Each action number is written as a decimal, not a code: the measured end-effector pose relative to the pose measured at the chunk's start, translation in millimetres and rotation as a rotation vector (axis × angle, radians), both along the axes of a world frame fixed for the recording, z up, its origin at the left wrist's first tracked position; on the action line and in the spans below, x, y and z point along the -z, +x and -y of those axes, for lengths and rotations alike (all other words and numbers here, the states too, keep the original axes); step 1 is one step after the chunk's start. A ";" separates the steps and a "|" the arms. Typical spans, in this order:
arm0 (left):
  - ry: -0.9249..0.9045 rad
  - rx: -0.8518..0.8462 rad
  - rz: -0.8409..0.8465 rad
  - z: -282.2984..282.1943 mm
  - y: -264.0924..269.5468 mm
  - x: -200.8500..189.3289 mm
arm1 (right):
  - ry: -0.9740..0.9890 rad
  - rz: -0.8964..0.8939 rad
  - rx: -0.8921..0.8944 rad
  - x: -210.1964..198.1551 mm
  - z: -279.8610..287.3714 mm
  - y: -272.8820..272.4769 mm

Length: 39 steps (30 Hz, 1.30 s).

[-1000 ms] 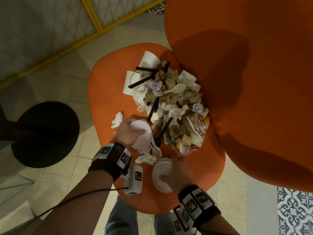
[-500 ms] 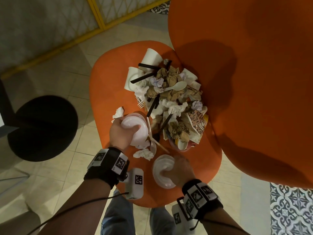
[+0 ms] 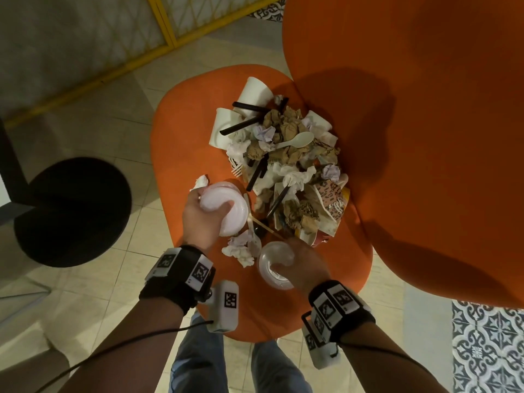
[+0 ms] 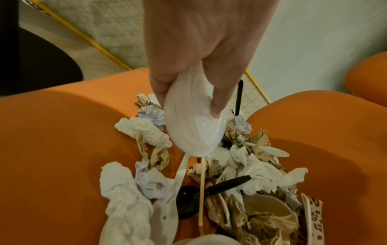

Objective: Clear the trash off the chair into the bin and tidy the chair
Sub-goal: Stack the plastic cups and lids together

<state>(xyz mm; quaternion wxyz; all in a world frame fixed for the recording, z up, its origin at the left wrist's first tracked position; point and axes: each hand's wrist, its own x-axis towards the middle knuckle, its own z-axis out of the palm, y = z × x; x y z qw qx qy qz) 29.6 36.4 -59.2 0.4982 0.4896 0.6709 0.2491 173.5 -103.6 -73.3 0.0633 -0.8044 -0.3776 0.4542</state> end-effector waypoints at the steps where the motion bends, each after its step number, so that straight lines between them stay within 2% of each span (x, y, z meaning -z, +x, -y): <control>1: 0.015 -0.039 0.032 -1.6 -0.4 -1.4 | 0.006 0.012 0.007 -0.6 -0.2 -0.7; 5: 0.081 -0.212 0.140 -8.7 -2.9 -6.7 | 0.048 0.037 0.065 0.9 4.5 -5.2; 8: 0.100 -0.264 0.168 -12.7 -4.2 -7.7 | 0.064 0.046 0.102 0.8 8.4 -7.9; 17: 0.096 -0.262 0.197 -7.1 -1.8 -7.2 | 0.255 0.144 0.214 -7.8 7.3 -4.2; 24: 0.090 -0.239 0.222 4.2 -2.5 -6.9 | 0.400 0.229 0.143 -22.2 -7.6 -2.6; 29: 0.060 -0.251 0.220 10.2 -14.0 -7.3 | 0.414 0.069 0.160 -31.3 -18.7 -10.3; 34: 0.014 -0.326 0.314 16.3 -33.9 -20.3 | 0.483 -0.029 0.154 -47.4 -34.3 -21.5; 39: -0.014 -0.414 0.334 30.7 -87.1 -32.8 | 0.510 -0.211 0.207 -73.7 -52.6 -57.6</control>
